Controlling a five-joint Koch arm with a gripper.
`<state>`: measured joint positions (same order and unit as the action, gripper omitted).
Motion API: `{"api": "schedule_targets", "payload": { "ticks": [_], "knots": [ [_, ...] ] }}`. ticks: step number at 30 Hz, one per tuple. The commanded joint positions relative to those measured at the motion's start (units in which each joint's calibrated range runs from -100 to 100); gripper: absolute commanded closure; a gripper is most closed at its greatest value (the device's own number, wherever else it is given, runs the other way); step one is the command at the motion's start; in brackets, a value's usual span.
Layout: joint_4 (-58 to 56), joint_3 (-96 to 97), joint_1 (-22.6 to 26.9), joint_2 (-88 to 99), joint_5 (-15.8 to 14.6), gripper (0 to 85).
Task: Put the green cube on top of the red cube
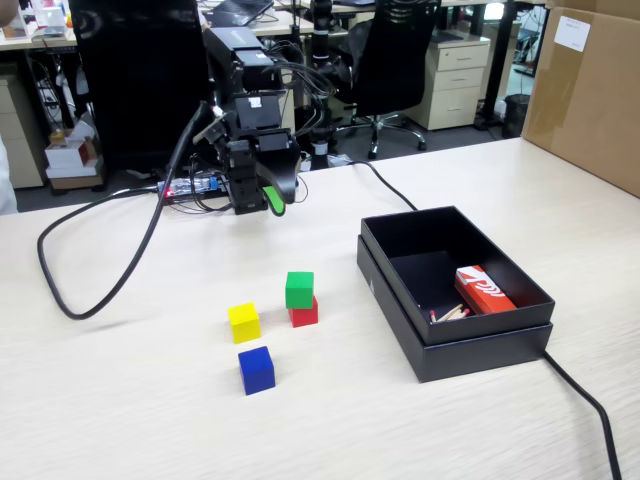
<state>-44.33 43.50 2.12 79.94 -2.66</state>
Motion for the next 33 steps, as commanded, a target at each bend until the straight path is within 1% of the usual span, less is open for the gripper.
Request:
{"api": "schedule_targets", "payload": {
  "ticks": [1, 8, 11, 15, 24, 31, 33],
  "knots": [
    [5.24, 2.2, 0.0, 8.71, 0.2, 34.1],
    [11.46, 15.62, 0.0, 19.03, -0.2, 33.9],
    [15.26, 21.06, -0.2, 19.49, -0.24, 33.8],
    [23.46, 28.94, -0.1, 19.38, 0.34, 33.8],
    [35.39, 40.46, 0.68, 19.38, 1.17, 33.7],
    [42.9, 48.16, 1.95, 19.03, 1.51, 33.9],
    [43.51, 50.43, 1.95, 19.03, 1.47, 33.9]
  ]
}}
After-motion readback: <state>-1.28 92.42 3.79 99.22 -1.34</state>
